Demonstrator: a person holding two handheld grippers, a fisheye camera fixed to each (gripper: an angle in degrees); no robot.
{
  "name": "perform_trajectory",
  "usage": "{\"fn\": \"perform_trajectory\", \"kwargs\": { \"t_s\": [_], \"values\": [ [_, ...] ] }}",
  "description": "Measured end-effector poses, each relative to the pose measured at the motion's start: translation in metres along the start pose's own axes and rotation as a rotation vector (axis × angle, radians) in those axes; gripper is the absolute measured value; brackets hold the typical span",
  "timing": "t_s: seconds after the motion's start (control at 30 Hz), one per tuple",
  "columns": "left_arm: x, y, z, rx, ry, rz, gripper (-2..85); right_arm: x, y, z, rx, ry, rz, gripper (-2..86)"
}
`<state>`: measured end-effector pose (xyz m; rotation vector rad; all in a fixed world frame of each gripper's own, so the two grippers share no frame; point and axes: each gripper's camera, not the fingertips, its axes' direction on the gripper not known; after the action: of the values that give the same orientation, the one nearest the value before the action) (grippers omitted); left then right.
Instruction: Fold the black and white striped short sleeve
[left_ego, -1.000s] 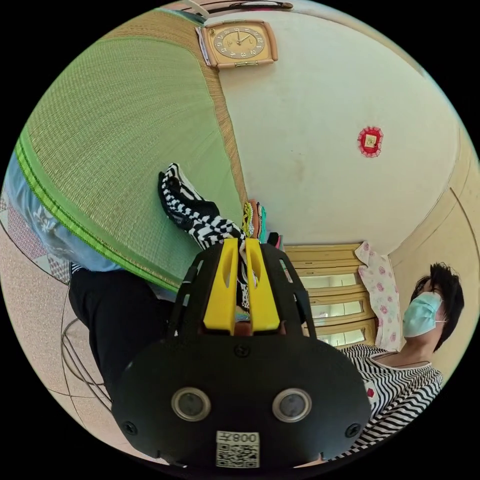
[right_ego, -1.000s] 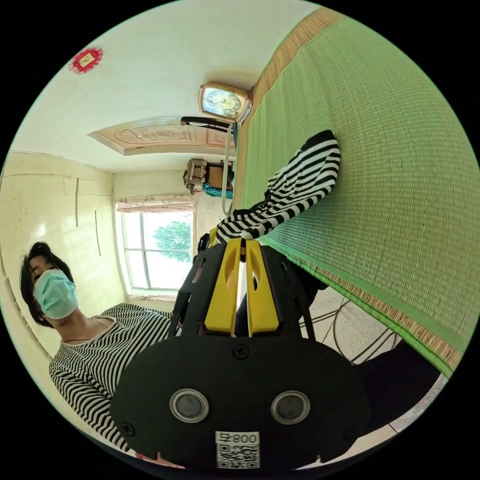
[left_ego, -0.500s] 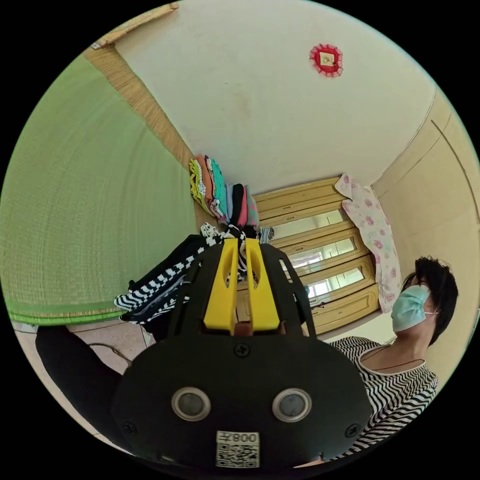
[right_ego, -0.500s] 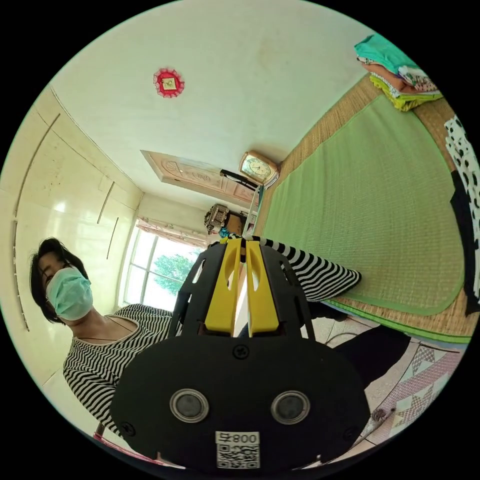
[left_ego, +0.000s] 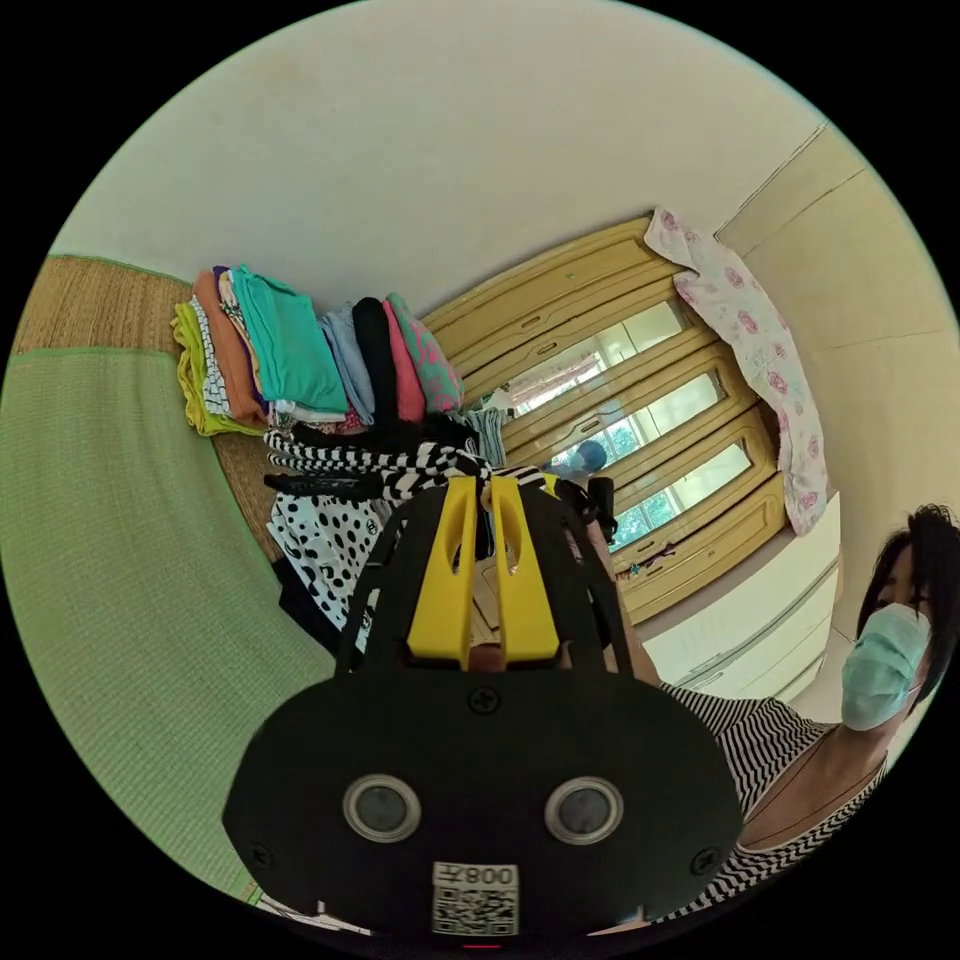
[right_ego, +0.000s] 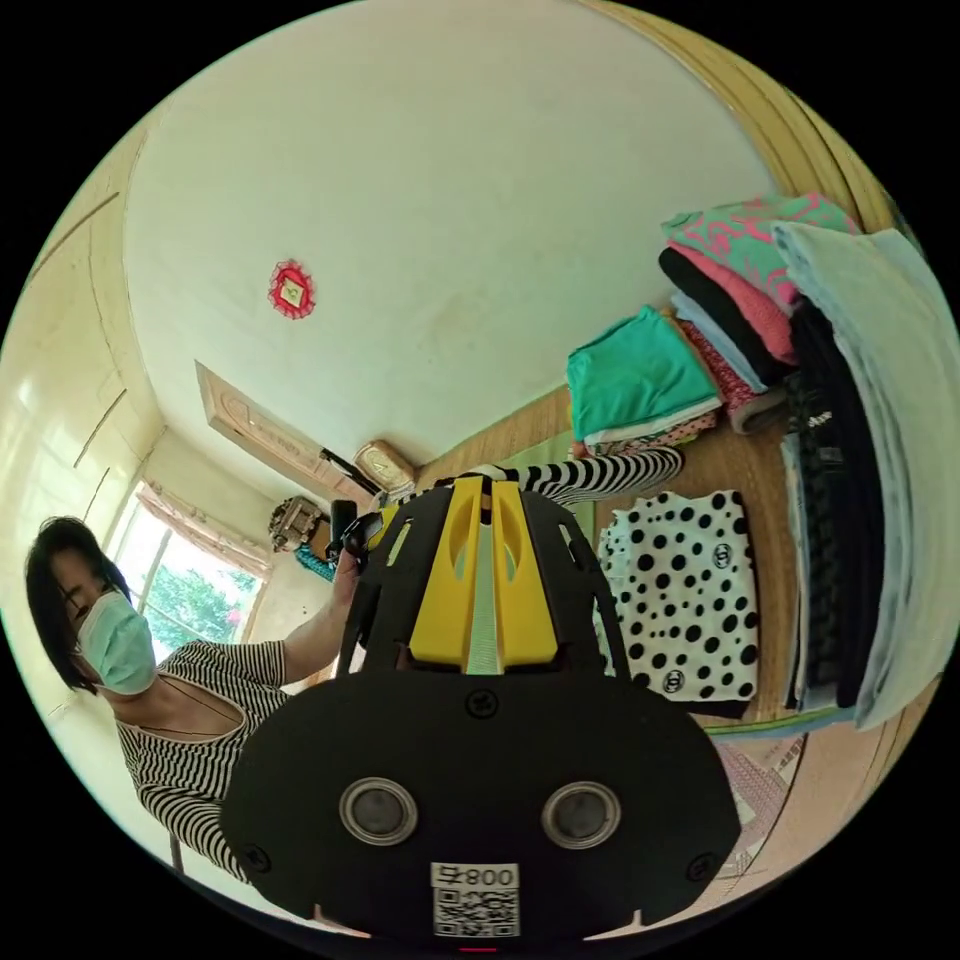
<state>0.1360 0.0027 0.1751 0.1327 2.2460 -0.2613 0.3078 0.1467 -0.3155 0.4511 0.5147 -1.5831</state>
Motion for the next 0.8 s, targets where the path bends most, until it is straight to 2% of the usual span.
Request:
{"fn": "perform_trajectory", "kwargs": {
  "t_s": [0.1, 0.17, 0.27, 0.6, 0.8],
  "values": [
    [-0.050, 0.011, 0.081, -0.110, -0.004, -0.081, 2.6, 0.044, 0.015, -0.012, -0.038, 0.166, 0.113, 1.1],
    [-0.087, 0.025, 0.131, -0.204, -0.045, -0.151, 2.6, 0.090, 0.035, -0.003, -0.129, 0.290, 0.243, 1.2],
    [-0.142, 0.053, 0.196, -0.370, -0.061, -0.294, 2.6, 0.131, 0.060, 0.013, -0.236, 0.370, 0.362, 1.2],
    [-0.203, 0.080, 0.290, -0.515, -0.082, -0.235, 2.7, 0.130, 0.074, 0.005, -0.326, 0.580, 0.272, 1.3],
    [-0.254, 0.089, 0.331, -0.567, -0.111, -0.284, 2.9, 0.154, 0.094, 0.014, -0.346, 0.625, 0.335, 1.5]
  ]
}}
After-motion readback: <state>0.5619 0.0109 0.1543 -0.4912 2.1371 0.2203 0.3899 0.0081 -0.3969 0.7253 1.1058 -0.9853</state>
